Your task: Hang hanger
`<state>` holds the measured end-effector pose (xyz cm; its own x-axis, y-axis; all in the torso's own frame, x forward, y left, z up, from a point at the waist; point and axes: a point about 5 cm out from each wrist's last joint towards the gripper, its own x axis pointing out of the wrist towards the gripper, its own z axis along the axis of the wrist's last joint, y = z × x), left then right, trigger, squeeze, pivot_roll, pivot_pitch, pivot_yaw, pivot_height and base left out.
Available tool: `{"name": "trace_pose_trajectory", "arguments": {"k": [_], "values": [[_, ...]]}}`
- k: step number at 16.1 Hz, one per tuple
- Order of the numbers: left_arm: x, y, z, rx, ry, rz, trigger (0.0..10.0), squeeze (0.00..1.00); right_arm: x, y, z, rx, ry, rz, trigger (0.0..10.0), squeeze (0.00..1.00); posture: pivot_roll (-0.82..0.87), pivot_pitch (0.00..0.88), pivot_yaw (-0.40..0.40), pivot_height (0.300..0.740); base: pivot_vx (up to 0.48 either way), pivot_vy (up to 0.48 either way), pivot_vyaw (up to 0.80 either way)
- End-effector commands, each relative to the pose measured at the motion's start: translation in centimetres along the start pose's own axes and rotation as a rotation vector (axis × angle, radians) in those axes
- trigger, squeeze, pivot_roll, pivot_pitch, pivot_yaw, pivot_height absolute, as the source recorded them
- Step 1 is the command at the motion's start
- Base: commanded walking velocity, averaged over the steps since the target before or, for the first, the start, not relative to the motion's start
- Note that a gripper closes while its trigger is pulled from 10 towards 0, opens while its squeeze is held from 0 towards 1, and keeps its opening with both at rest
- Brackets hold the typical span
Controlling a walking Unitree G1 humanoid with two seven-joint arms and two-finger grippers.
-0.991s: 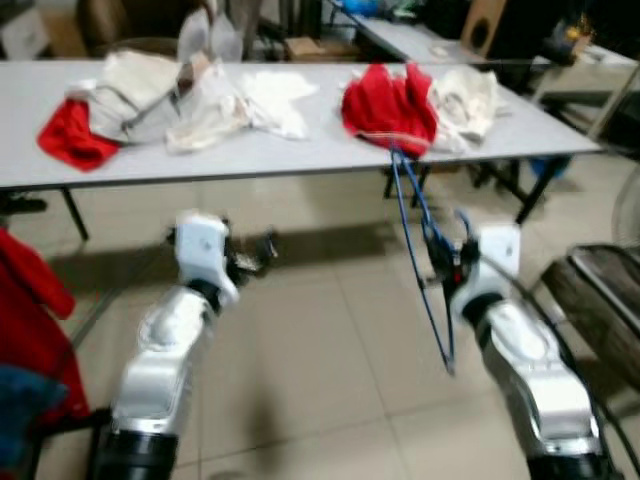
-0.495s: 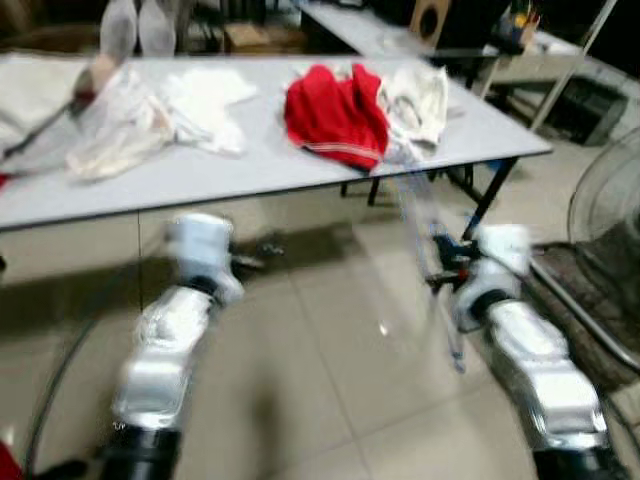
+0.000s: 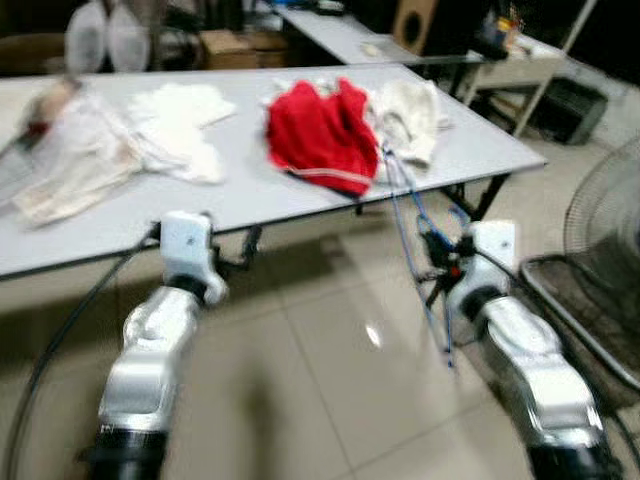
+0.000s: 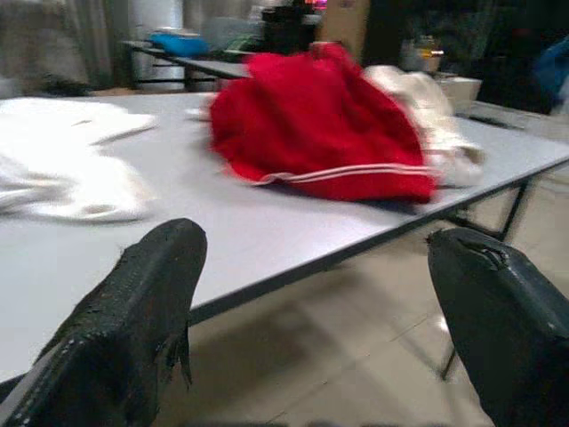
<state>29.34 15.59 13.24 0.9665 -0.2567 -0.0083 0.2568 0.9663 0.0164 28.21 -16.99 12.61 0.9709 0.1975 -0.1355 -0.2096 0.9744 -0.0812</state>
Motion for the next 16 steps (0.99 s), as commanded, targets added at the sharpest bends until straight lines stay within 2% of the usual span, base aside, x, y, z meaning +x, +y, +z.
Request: {"name": "trace_pose_trajectory", "arguments": {"k": [1, 4, 9, 13, 16], "values": [[0.0, 0.4, 0.5, 0.018, -0.011, 0.011, 10.0, 1.0, 0.2, 0.3, 0.8, -0.003, -0.027, 0.018, 10.0, 0.0, -0.07, 0.0, -0.086, 0.74, 0.45, 0.0, 0.0], [0.1, 0.5, 0.6, 0.01, -0.017, 0.019, 10.0, 1.0, 0.1, 0.4, 0.9, -0.067, -0.028, 0.063, 10.0, 0.0, -0.06, 0.0, -0.087, 0.74, 0.458, 0.0, 0.0], [0.0, 0.4, 0.7, 0.013, -0.01, 0.012, 10.0, 1.0, 0.2, -0.1, 0.8, -0.081, -0.023, 0.082, 10.0, 0.0, -0.05, 0.0, -0.085, 0.74, 0.456, 0.0, 0.0], [0.2, 1.1, 0.8, -0.003, -0.016, 0.024, 10.0, 1.0, -0.2, 0.0, 1.2, -0.099, -0.038, 0.125, 10.0, 0.0, -0.08, 0.0, -0.072, 0.74, 0.458, 0.0, 0.0], [1.1, 1.0, 1.7, -0.015, -0.045, 0.022, 10.0, 1.0, -0.8, 2.2, 1.5, -0.183, -0.057, 0.341, 10.0, 0.0, -0.07, 0.0, -0.073, 0.74, 0.458, 0.0, 0.0]]}}
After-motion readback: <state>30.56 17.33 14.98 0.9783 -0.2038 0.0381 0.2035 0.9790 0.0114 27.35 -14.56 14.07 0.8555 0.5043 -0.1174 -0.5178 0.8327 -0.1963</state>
